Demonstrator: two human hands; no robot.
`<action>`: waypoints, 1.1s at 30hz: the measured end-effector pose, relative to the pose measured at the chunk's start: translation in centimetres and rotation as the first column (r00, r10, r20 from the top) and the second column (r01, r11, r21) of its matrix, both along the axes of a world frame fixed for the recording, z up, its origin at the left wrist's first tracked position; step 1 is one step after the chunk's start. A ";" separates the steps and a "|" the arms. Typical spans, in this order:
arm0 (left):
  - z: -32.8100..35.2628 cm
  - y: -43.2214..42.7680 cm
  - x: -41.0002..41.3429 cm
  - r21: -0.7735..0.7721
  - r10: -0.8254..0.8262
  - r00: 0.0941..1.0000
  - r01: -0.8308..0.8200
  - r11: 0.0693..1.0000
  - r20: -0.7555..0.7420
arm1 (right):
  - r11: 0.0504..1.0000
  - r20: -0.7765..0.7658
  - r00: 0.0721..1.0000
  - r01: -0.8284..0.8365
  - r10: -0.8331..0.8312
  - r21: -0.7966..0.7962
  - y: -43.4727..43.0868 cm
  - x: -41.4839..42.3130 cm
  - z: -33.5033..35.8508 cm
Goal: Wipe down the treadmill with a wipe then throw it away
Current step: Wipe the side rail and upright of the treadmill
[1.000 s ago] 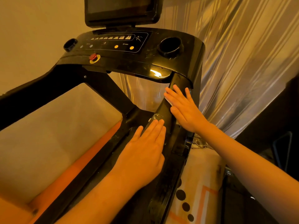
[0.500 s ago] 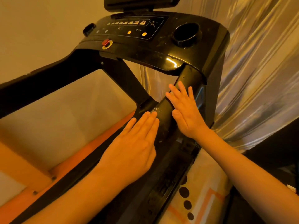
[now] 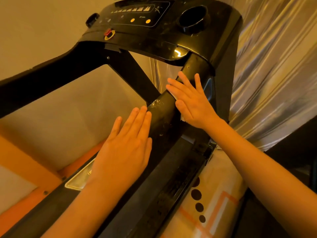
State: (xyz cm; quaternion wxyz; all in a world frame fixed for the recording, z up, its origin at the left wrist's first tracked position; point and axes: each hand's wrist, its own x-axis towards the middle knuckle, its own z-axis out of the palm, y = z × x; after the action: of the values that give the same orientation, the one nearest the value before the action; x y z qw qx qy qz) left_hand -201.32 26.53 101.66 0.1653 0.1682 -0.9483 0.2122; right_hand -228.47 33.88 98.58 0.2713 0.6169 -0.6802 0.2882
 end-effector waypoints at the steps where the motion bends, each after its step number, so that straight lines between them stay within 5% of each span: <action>1: 0.0 0.0 0.0 -0.002 0.001 1.000 -0.001 1.000 -0.013 | 0.999 -0.019 0.999 0.033 -0.033 -0.010 -0.1 -0.5 0.2; 6: -0.4 0.2 0.0 -0.010 -0.003 0.999 0.003 1.000 -0.050 | 0.983 0.247 0.969 0.052 -0.007 -0.177 -1.2 2.9 -1.2; 11: -0.6 0.3 0.3 -0.002 -0.003 1.000 0.003 1.000 -0.013 | 0.992 0.161 0.986 -0.017 0.037 -0.122 -0.7 1.6 -0.9; 20: -0.8 0.2 0.7 -0.022 -0.067 0.997 0.066 0.998 -0.025 | 0.982 0.244 0.967 -0.024 0.070 -0.187 -1.0 3.5 -1.7; 33: -1.1 0.2 0.7 -0.027 -0.040 0.998 0.039 0.999 -0.041 | 0.984 0.200 0.979 0.075 -0.042 -0.161 -0.9 1.7 -0.7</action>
State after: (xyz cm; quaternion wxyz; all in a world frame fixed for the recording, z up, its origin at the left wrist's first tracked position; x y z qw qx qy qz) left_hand -200.59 26.75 100.56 0.1911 0.1516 -0.9451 0.2176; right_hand -226.76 32.93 97.93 0.2625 0.5400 -0.6949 0.3958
